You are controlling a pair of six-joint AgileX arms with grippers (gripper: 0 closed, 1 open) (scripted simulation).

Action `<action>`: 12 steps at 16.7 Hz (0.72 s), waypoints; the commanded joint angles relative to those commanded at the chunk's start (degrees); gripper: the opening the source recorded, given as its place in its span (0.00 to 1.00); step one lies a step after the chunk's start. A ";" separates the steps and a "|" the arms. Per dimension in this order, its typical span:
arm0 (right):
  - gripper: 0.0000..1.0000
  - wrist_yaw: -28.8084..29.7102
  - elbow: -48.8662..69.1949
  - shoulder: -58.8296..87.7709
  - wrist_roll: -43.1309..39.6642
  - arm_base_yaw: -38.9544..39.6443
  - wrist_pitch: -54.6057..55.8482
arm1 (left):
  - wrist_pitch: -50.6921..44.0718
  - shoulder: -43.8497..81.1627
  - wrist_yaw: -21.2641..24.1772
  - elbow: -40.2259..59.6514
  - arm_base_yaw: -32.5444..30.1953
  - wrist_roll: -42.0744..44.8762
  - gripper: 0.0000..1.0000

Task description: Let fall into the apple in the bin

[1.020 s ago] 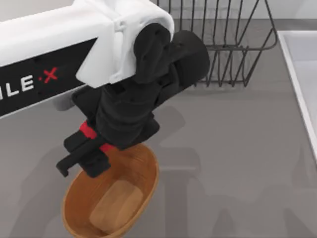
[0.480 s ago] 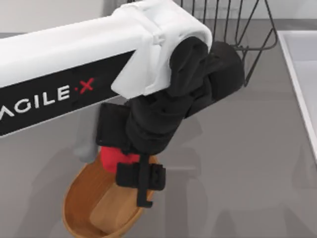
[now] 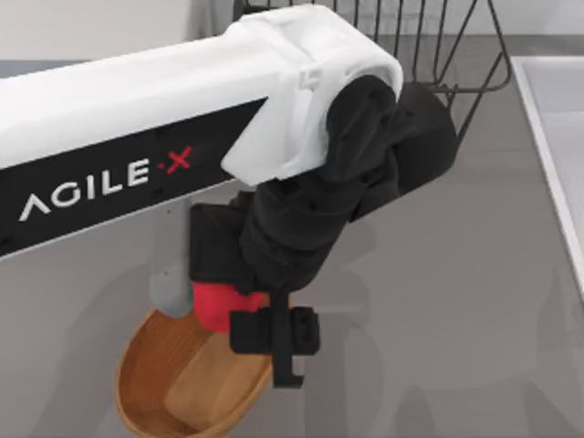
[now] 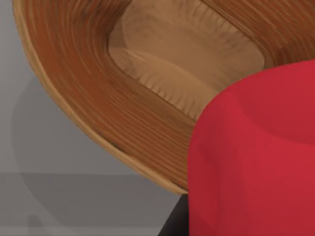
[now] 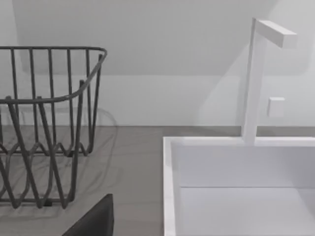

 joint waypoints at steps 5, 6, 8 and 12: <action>1.00 0.00 0.00 0.00 0.00 0.00 0.00 | 2.15 -0.22 -0.16 -2.90 0.61 0.86 0.00; 1.00 0.00 0.00 0.00 0.00 0.00 0.00 | 3.45 -0.36 -0.24 -4.26 0.80 1.14 0.00; 1.00 0.00 0.00 0.00 0.00 0.00 0.00 | 6.85 -0.96 -0.64 -7.26 1.42 1.62 0.00; 1.00 0.00 0.00 0.00 0.00 0.00 0.00 | 13.84 -2.12 -1.33 -13.47 2.93 2.40 0.00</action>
